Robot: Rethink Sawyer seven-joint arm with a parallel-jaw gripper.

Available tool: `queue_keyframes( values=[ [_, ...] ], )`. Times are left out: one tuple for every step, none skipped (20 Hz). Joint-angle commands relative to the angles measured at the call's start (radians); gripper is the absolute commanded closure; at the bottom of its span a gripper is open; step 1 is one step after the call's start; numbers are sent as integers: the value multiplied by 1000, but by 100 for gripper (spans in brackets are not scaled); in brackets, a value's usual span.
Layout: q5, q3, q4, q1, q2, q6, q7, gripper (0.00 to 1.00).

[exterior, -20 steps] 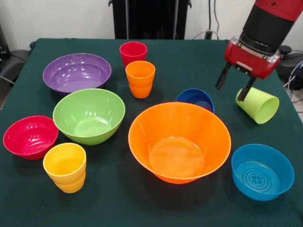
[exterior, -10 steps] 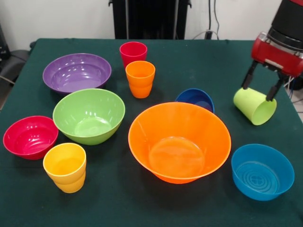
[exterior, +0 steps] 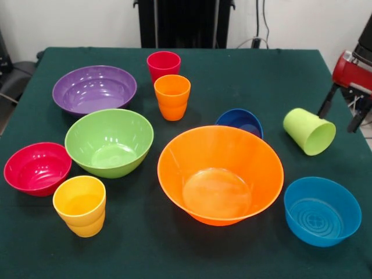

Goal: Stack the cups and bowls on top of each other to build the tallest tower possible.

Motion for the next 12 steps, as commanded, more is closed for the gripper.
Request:
queue_keyframes(
  values=[
    [-40,-56,-93,52,143,199,222,0],
    [-50,-86,-110,62,162,218,219,0],
    [-60,-116,-128,72,180,237,216,0],
    [-66,-129,-140,74,188,248,201,0],
    [-73,-148,-156,78,198,263,192,0],
    [-76,-165,-176,83,208,290,186,0],
    [-79,-194,-202,91,225,318,189,0],
    [-77,-215,-224,98,241,343,197,0],
    [-71,-230,-247,99,255,362,206,0],
    [-63,-240,-264,101,267,377,214,0],
    [-54,-245,-275,101,276,386,222,0],
    [-47,-247,-287,101,284,396,223,0]
  ],
)
